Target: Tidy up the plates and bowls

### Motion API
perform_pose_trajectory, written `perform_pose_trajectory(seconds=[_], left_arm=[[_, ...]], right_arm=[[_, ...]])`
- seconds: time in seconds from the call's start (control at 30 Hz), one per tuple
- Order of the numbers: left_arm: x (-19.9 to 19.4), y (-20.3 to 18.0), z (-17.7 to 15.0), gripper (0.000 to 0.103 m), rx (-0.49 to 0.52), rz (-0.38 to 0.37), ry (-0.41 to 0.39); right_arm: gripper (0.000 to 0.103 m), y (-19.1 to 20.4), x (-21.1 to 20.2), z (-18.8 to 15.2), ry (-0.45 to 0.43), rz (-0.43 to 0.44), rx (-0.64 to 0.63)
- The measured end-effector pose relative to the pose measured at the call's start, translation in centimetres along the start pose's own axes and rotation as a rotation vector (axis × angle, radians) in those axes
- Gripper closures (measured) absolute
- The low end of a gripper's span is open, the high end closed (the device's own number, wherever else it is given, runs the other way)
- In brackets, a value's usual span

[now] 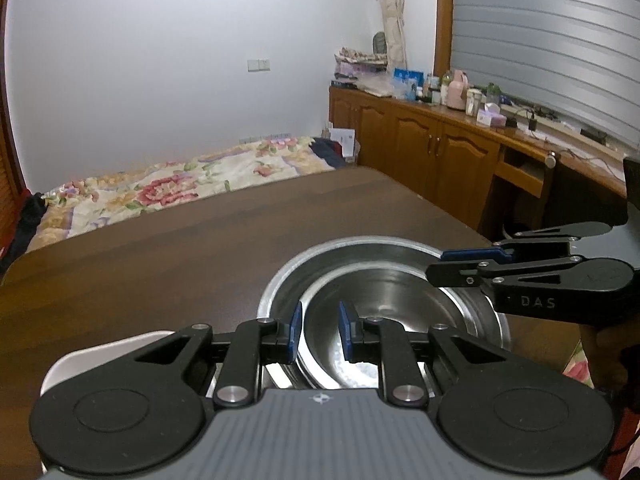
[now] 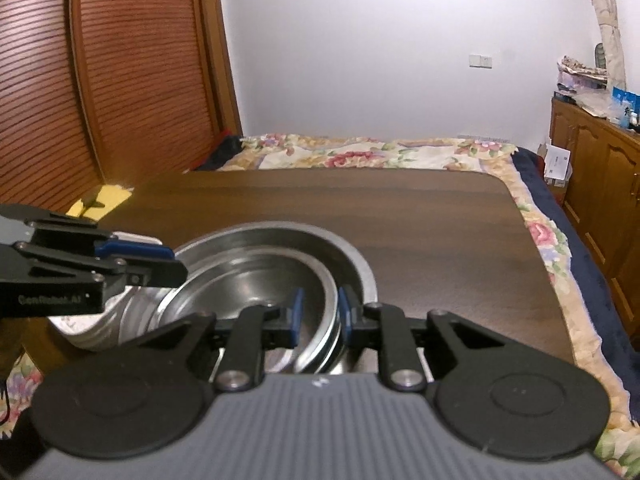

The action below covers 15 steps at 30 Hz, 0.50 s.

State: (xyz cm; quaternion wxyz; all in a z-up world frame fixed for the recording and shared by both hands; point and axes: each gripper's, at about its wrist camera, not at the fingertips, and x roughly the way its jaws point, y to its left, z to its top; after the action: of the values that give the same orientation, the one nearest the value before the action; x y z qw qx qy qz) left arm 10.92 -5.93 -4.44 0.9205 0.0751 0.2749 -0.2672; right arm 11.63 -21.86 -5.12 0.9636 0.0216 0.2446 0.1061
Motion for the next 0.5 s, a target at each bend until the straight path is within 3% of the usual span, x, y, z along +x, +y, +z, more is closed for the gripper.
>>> perform_pose_trajectory(seconds=[0.17,0.33,0.4,0.5], left_arm=[[-0.8,0.4,0.4,0.079,-0.013,0.02,-0.039],[-1.2,0.5,0.1,0.048,-0.032,0.039,-0.078],[-1.2,0.5,-0.2,0.038,-0.031,0.053,-0.095],[-0.8,0.5,-0.7,0.029,-0.035,0.063,-0.104]], right_arm=[[0.082,-0.2,-0.8,0.3,-0.034,-0.012,-0.005],[0.08,-0.3,-1.2,0.0,-0.077,-0.039,-0.012],[0.067,-0.6,-1.1,-0.2,-0.089,-0.044,-0.009],[0.058,-0.7,-0.7,-0.5,-0.1,-0.067,-0.023]])
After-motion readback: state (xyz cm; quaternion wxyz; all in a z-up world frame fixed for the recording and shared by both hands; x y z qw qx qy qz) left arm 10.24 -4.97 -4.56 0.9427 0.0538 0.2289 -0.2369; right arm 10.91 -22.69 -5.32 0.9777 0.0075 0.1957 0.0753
